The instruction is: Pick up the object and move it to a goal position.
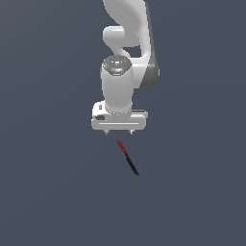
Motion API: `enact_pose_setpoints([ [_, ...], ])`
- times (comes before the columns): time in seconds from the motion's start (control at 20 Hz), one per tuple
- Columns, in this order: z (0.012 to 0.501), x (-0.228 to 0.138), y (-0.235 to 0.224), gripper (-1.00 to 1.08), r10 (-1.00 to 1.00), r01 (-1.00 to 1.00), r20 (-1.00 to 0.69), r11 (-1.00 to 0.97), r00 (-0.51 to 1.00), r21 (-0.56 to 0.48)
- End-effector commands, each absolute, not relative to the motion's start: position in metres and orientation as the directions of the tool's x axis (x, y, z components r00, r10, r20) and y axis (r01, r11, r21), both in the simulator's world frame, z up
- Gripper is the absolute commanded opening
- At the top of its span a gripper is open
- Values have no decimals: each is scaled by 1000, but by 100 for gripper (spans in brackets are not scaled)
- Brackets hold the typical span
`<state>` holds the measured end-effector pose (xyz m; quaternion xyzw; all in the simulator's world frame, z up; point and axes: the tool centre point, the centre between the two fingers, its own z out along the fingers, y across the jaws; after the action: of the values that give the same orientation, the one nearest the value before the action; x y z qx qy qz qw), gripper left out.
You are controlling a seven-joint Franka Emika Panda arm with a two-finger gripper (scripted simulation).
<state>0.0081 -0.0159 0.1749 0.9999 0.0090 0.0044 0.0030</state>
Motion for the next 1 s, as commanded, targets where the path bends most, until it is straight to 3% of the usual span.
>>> enact_pose_setpoints([
  [0.0, 175, 8, -16, 100, 18, 18, 9, -1000, 1000, 6],
  [0.95, 173, 9, -4, 100, 100, 100, -5, -995, 995, 15],
])
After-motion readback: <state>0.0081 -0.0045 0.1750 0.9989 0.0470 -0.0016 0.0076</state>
